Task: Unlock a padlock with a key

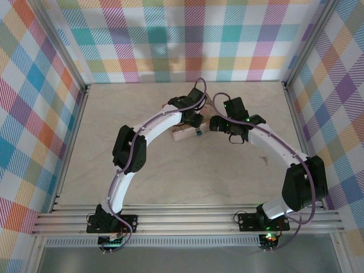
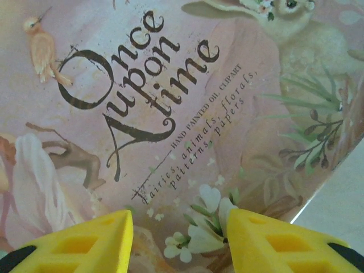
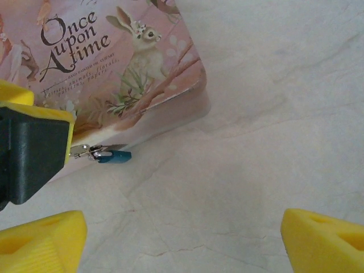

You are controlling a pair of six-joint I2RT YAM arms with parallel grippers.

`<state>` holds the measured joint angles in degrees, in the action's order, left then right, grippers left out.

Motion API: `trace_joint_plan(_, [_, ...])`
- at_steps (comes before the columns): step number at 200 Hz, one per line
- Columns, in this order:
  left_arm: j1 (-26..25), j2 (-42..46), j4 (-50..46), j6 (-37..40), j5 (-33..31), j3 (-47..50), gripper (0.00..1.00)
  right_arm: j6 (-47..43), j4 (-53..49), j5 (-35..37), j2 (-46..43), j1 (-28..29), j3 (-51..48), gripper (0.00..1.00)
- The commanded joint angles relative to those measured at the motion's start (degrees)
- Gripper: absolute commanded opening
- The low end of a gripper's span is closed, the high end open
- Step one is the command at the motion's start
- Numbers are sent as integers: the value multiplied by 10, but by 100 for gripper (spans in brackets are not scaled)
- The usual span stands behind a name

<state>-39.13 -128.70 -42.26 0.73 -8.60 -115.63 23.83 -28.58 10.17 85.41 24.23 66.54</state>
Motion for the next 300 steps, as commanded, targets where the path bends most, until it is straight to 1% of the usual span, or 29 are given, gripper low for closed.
trace_joint_plan(1, [-6,32,-40,20,4,61,48,41,6,-54,0,-16,-20,89])
trace_joint_plan(20, [-6,71,-25,20,-5,101,48,60,6,-81,12,-29,-22,89])
trace_joint_plan(60, [-4,133,-20,22,-50,157,52,67,3,-126,49,-31,2,88])
trace_joint_plan(88, [7,195,-9,13,-46,192,52,77,21,-150,67,-31,13,84])
trace_joint_plan(108, [29,236,-4,-6,-31,218,55,81,34,-152,76,-30,19,83])
trace_joint_plan(131, [74,272,8,-46,16,254,60,75,19,-149,105,-31,51,83])
trace_joint_plan(142, [105,285,19,-78,54,276,63,70,8,-148,122,-31,67,84])
trace_joint_plan(160, [163,300,71,-134,158,325,66,58,-10,-149,149,-31,95,85])
trace_joint_plan(168, [185,303,102,-158,202,351,71,53,-18,-150,160,-30,106,85])
trace_joint_plan(181, [206,301,133,-178,245,374,72,46,-28,-148,175,-31,122,85])
trace_joint_plan(220, [211,250,152,-190,290,367,70,32,-40,-138,207,-31,150,82])
trace_joint_plan(240, [212,216,169,-209,319,355,67,32,-38,-135,214,-33,151,79])
trace_joint_plan(254, [212,190,181,-226,334,346,63,32,-38,-133,217,-35,152,78])
trace_joint_plan(276, [211,162,198,-251,346,333,59,32,-36,-131,219,-41,151,73])
trace_joint_plan(300, [205,134,217,-277,356,310,56,29,-34,-134,222,-53,151,66])
